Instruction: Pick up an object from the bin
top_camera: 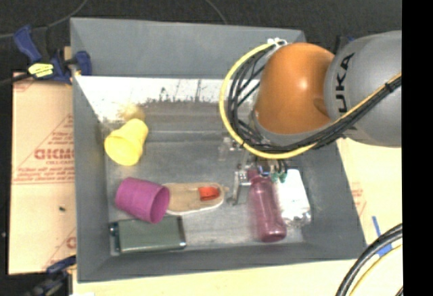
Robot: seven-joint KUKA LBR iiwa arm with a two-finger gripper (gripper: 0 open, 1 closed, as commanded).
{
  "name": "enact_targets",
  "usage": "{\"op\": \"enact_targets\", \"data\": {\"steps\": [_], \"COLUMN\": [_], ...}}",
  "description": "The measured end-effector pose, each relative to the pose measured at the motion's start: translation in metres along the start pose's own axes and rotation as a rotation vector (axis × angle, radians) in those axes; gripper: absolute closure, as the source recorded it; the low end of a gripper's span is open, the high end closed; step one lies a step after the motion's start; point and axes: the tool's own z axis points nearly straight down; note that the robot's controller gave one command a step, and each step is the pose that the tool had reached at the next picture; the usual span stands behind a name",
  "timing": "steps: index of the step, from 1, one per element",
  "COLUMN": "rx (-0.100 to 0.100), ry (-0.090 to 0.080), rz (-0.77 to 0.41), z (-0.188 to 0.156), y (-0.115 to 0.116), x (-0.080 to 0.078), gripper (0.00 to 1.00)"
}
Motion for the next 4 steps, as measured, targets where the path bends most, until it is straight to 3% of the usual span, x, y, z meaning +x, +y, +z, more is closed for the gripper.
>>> {"op": "enact_targets", "data": {"steps": [1, 2, 3, 4], "rx": [0.000, 0.001, -0.001, 0.000], "ry": [-0.008, -0.010, -0.010, -0.017], "rz": [0.001, -0.088, -0.145, -0.126], "z": [-0.004, 0.107, 0.134, 0.120], "y": [0.000, 0.023, 0.024, 0.020], "x": [-0.002, -0.043, -0.047, -0.093], "gripper": [0.00, 0.00, 0.00, 0.00]}}
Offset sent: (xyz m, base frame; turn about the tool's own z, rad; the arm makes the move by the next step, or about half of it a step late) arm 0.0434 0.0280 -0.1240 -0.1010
